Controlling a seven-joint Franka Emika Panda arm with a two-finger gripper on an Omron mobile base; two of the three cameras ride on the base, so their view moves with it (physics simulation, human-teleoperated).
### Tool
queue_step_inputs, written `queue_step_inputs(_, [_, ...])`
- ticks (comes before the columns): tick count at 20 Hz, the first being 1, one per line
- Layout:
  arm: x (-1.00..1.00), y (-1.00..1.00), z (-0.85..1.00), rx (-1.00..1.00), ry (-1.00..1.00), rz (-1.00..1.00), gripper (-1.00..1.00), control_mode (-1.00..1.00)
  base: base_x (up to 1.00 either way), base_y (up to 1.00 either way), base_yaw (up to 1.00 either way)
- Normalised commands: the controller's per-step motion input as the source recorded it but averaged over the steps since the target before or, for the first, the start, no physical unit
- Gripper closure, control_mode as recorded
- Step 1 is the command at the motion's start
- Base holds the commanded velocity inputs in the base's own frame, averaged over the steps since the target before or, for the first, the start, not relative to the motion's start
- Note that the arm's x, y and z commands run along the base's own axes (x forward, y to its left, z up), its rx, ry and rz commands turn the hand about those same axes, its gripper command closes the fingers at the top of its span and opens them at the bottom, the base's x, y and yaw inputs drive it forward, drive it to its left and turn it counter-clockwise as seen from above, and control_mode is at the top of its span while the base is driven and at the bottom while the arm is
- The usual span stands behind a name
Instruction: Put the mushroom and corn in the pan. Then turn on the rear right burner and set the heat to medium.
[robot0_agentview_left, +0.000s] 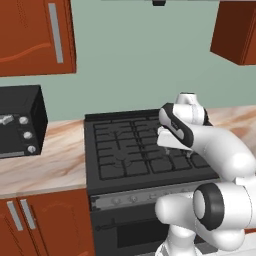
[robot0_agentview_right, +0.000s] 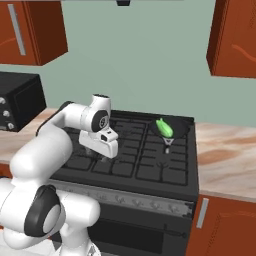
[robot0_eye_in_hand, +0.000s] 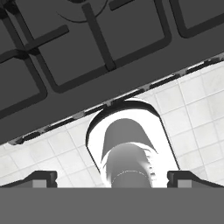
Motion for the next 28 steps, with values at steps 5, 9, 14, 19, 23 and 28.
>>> queue_step_inputs(5, [0.0, 0.0, 0.0, 0.0, 0.0, 0.0, -1.0, 1.0, 0.22, 0.15, 0.06])
queue_step_inputs(9, [0.0, 0.0, 0.0, 0.0, 0.0, 0.0, -1.0, 1.0, 0.23, 0.0, 0.07])
queue_step_inputs(14, [0.0, 0.0, 0.0, 0.0, 0.0, 0.0, -1.0, -1.0, 0.0, 0.0, 0.01])
queue_step_inputs(19, [0.0, 0.0, 0.0, 0.0, 0.0, 0.0, -1.0, -1.0, 0.0, 0.0, 0.0])
queue_step_inputs(23, [0.0, 0.0, 0.0, 0.0, 0.0, 0.0, -1.0, -1.0, 0.0, 0.0, 0.0])
queue_step_inputs(28, [0.0, 0.0, 0.0, 0.0, 0.0, 0.0, -1.0, -1.0, 0.0, 0.0, 0.0])
